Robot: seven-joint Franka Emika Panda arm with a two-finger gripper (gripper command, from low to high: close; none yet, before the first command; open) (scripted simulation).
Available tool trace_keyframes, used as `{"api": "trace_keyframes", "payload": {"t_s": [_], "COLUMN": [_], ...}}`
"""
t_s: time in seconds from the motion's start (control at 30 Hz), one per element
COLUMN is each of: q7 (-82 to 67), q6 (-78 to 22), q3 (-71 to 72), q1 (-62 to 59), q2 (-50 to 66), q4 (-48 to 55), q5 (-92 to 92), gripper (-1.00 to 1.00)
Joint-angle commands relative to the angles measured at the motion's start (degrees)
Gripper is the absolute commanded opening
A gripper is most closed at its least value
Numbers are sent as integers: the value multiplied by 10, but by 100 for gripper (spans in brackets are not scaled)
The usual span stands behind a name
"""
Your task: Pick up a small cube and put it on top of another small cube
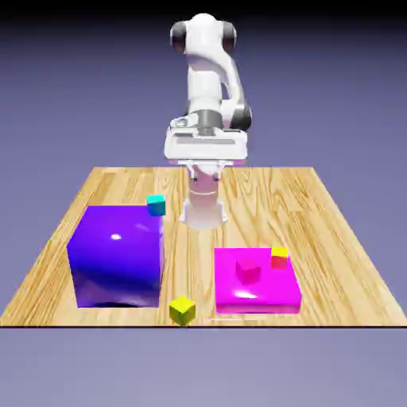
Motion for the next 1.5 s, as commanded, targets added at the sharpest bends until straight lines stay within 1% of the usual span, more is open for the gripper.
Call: {"api": "trace_keyframes", "payload": {"t_s": [0.0,1.03,1.07,1.23,1.27,1.3,1.47], "q7": [-25,-797,-797,-879,-879,-879,-798], "q6": [-7,-216,-216,-163,-163,-163,-216], "q3": [-10,-318,-318,-225,-224,-224,-318], "q1": [8,268,268,198,198,198,268], "q2": [17,537,537,640,640,640,536], "q4": [8,267,267,311,311,311,267], "q5": [12,375,375,484,484,484,374], "gripper": [0,0,0,0,-100,-100,-100]}}
